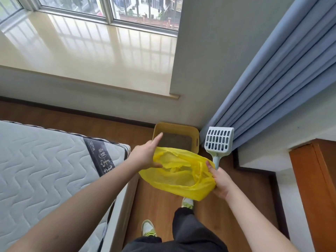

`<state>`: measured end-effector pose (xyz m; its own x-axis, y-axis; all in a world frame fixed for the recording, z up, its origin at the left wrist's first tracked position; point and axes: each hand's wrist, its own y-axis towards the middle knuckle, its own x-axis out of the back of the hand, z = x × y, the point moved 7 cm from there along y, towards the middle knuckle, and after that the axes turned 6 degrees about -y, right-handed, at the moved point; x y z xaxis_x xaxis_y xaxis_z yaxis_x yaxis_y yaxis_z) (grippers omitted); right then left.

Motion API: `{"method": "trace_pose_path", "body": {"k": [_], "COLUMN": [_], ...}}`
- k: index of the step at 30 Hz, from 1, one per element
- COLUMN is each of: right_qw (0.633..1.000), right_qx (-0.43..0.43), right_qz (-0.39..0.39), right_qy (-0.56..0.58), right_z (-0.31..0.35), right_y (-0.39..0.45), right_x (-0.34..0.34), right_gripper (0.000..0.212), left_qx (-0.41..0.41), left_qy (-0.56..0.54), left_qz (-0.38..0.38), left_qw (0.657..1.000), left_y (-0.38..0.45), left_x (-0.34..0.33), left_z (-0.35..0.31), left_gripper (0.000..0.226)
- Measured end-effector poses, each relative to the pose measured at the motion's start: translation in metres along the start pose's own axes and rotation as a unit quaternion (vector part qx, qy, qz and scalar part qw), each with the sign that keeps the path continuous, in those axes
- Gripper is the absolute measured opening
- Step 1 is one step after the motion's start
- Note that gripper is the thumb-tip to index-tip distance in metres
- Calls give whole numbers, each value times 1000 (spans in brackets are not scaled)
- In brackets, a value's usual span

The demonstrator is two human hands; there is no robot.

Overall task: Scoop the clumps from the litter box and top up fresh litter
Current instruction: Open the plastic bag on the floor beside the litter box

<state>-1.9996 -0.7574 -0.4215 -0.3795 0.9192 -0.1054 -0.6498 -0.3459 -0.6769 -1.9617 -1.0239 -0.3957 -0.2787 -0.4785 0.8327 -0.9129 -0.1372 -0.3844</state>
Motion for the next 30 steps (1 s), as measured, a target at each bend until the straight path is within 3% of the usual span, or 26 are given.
{"method": "trace_pose_path", "body": {"k": [2,4,5,10,13,16,19,23,30], "right_qw": [1000,999,998,991,988,986,984,984,973], "right_qx": [-1,0,-6,-12,-20,-32,-30,-39,-67], "right_qz": [5,17,23,-6,14,28,32,14,-60], "right_qy": [-17,-43,-59,-130,-154,-162,-171,-174,-211], "right_z": [2,4,6,18,19,12,-7,-50,-155], "right_y": [11,25,33,86,121,151,187,243,344], "right_x": [10,17,20,51,60,64,67,74,93], "right_gripper": [55,76,85,68,60,16,39,39,39], "left_qx": [14,35,45,116,132,142,129,98,112], "left_qy": [-59,-90,-105,-183,-175,-211,-234,-303,-313], "left_qz": [70,119,136,135,124,117,115,113,93], "left_qw": [996,988,984,967,968,960,957,941,938], "left_y": [12,22,28,60,80,97,113,143,208], "left_x": [-15,-28,-33,-34,-44,-67,-100,-149,-256], "left_z": [1,-2,-4,-8,-6,6,21,52,116], "left_gripper": [71,23,19,28,20,12,23,32,8]}}
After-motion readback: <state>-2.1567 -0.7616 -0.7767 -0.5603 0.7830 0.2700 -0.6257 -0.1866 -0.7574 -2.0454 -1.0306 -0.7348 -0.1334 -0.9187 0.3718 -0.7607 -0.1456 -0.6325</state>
